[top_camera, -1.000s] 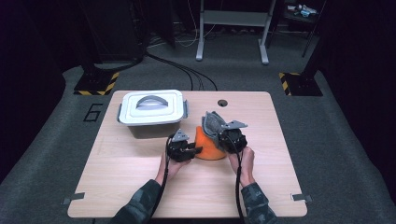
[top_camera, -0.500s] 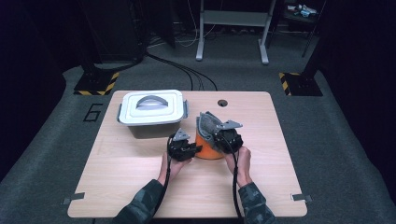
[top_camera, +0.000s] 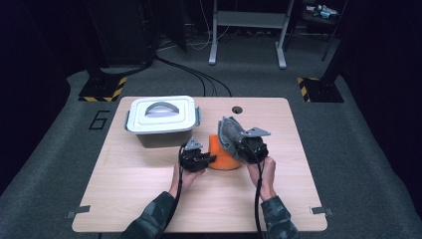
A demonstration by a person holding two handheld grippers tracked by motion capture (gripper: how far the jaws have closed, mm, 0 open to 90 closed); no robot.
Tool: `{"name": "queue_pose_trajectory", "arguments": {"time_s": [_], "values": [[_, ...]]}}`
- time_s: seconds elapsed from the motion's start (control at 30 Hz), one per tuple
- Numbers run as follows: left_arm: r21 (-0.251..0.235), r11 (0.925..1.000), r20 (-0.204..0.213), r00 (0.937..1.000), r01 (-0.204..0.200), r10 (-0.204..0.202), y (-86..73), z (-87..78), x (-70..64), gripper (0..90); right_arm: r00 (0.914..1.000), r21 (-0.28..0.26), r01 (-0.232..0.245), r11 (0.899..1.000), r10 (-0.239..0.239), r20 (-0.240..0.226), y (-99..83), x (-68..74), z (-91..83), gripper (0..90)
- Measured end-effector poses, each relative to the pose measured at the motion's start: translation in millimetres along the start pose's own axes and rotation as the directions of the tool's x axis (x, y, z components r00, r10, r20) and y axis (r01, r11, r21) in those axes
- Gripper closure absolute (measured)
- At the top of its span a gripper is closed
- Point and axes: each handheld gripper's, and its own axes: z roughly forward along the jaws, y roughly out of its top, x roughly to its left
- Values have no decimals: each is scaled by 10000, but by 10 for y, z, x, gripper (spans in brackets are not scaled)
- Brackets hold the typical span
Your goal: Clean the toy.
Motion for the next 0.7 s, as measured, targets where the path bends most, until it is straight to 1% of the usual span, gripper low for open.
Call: {"name": "queue_pose_trajectory", "arguments": {"time_s": [0.03, 0.07, 0.1, 0.13, 0.17, 0.2, 0.23, 0.3, 0.33, 0.37, 0.4, 0.47, 0.5, 0.53, 0.57, 0.63, 0.67, 0.7], "values": [[64, 9999, -38, 9999, -152, 152, 10, -1, 4, 746, 9996, 25, 202, 9998, -201, -184, 12, 57, 12, 761], [89, 9999, -83, 9999, -123, 124, 12, -2, 1, 748, 9989, 194, 402, 9990, -397, -241, 15, 151, 59, 761], [152, 9998, -133, 9998, -162, 164, 10, -6, 4, 751, 9988, 331, 464, 9984, -459, -179, 2, 200, 117, 761], [141, 9998, -154, 9998, -134, 137, 1, -8, 12, 753, 9982, 405, 597, 9974, -593, -100, -20, 205, 169, 762], [63, 10000, -91, 9999, 64, -63, -9, -4, 19, 755, 9989, 444, 473, 9979, -471, -53, -43, 193, 194, 763], [63, 10000, -4, 10000, 74, -74, -11, -4, 31, 756, 9994, 433, 347, 9985, -346, -35, -58, 159, 205, 764], [49, 10000, -3, 10000, 68, -68, -10, -2, 35, 758, 9996, 451, 268, 9986, -267, -17, -66, 128, 204, 764], [15, 9999, -2, 9999, 117, -117, -15, 0, 30, 758, 9994, 541, 204, 9983, -219, 280, -87, 49, 191, 764], [4, 10000, -10, 10000, 58, -58, -19, 0, 36, 758, 9988, 569, 125, 9983, -151, 467, -102, 13, 183, 764], [-30, 10000, 9, 10000, 90, -90, -23, 1, 37, 757, 9984, 580, 88, 9983, -120, 551, -125, -43, 181, 763], [-36, 10000, 10, 10000, 85, -85, -23, 1, 37, 757, 9980, 631, -72, 9980, 33, 627, -147, -92, 178, 763], [-28, 9999, 40, 9999, 126, -126, -18, 3, 29, 757, 9966, 652, -206, 9977, 153, 806, -186, -165, 178, 762], [-15, 10000, 7, 10000, 12, -12, -10, 10, 28, 757, 9963, 698, -363, 9969, 306, 808, -192, -203, 169, 761], [67, 10000, -53, 10000, -41, 41, 1, 6, 30, 757, 9961, 707, -427, 9966, 370, 803, -177, -217, 153, 760], [77, 10000, -70, 10000, 6, -6, 1, 3, 30, 757, 9960, 576, -475, 9972, 429, 787, -150, -211, 120, 760], [23, 10000, -81, 10000, 33, -32, -22, -2, 35, 757, 9980, 289, -319, 9991, 303, 550, -98, -132, 39, 759], [3, 10000, -56, 10000, 54, -54, -41, -6, 35, 757, 9990, 164, -304, 9994, 299, 325, -88, -89, 24, 759], [-15, 10000, -91, 9999, 93, -94, -48, -4, 29, 758, 9998, 110, -188, 9998, 189, -24, -83, -6, 22, 759]]}}
